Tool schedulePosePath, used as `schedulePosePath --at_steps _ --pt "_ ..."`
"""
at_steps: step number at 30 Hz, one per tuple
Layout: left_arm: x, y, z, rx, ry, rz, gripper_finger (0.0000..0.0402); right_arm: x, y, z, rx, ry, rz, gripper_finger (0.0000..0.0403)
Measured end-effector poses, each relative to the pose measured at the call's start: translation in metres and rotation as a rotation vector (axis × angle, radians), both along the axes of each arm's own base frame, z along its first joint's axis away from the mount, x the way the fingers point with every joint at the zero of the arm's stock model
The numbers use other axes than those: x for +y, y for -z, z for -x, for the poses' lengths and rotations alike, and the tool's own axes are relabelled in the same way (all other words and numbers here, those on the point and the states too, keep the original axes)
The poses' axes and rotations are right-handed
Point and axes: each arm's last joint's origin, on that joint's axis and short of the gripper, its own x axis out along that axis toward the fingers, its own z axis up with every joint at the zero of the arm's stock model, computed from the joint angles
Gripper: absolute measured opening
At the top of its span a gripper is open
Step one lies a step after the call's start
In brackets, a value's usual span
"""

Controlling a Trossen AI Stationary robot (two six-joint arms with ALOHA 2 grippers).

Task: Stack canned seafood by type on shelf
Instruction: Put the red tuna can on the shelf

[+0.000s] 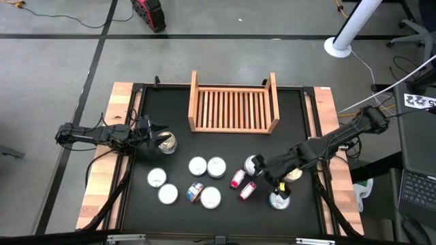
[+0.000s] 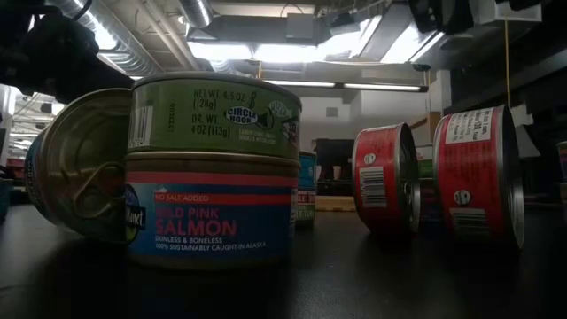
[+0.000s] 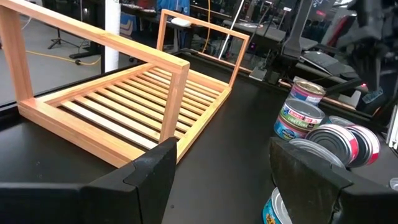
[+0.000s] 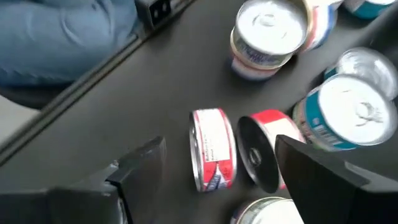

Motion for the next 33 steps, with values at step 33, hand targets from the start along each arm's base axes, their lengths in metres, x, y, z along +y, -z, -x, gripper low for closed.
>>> schedulePosePath --at_steps 33 --pt "0.000 0.000 0.000 0.010 0.004 -0.024 0.0249 0.015 0.071 -0.030 0.210 0.011 0.135 0.0262"
